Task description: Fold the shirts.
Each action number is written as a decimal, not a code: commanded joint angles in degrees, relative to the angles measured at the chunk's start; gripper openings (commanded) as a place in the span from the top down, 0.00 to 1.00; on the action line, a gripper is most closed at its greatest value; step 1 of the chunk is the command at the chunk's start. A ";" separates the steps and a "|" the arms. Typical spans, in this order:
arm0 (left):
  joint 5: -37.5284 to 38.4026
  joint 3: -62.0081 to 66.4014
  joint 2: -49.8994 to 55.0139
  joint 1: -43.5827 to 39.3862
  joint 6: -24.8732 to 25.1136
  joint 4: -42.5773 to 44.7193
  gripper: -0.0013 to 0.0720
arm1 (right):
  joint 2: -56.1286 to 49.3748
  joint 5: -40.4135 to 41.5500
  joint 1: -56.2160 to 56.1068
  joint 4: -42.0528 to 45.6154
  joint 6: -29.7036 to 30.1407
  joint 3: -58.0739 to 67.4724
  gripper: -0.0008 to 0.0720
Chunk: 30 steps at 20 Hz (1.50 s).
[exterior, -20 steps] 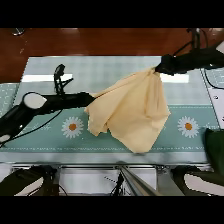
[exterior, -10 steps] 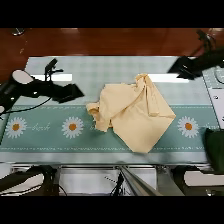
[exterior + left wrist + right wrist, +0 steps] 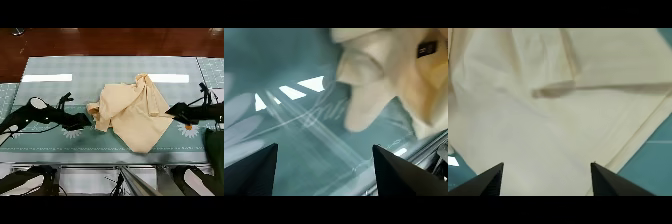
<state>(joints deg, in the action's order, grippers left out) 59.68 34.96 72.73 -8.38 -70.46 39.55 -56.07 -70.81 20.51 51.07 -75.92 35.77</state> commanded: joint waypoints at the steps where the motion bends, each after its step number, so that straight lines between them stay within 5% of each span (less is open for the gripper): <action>1: -12.90 -1.99 0.33 -6.40 5.25 -8.57 0.03 | 7.69 -0.35 0.33 -3.61 2.14 -9.51 0.13; 8: -19.17 -1.97 2.93 -15.45 8.31 -9.86 0.03 | 8.55 -3.50 0.33 -1.60 1.14 -10.32 0.13; 9: -19.10 -1.97 3.28 -16.20 8.28 -9.86 0.12 | 8.55 -3.93 0.33 -0.46 0.46 -10.32 0.13; 10: -18.95 -1.97 3.61 -16.61 8.35 -9.68 0.46 | 8.55 -4.46 0.33 1.44 -0.33 -10.32 0.13; 12: -18.10 -1.97 3.61 -16.20 8.31 -6.25 0.89 | 8.55 -5.66 0.33 5.25 -1.64 -10.32 0.13; 13: -17.07 -1.97 3.61 -15.50 8.28 -6.10 0.95 | 8.55 -6.45 0.33 6.51 -1.92 -10.32 0.13; 25: -15.93 -0.02 3.54 -14.75 8.26 -6.16 0.95 | 4.31 -6.12 0.00 2.27 -2.51 -16.50 0.13; 30: -15.52 0.04 3.54 -14.75 8.24 -6.43 0.95 | -1.66 2.23 -15.04 -2.89 -3.15 -16.48 0.13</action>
<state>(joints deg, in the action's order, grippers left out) 43.59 34.92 76.31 -23.14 -62.22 33.65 -54.63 -74.41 12.43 52.90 -78.61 19.49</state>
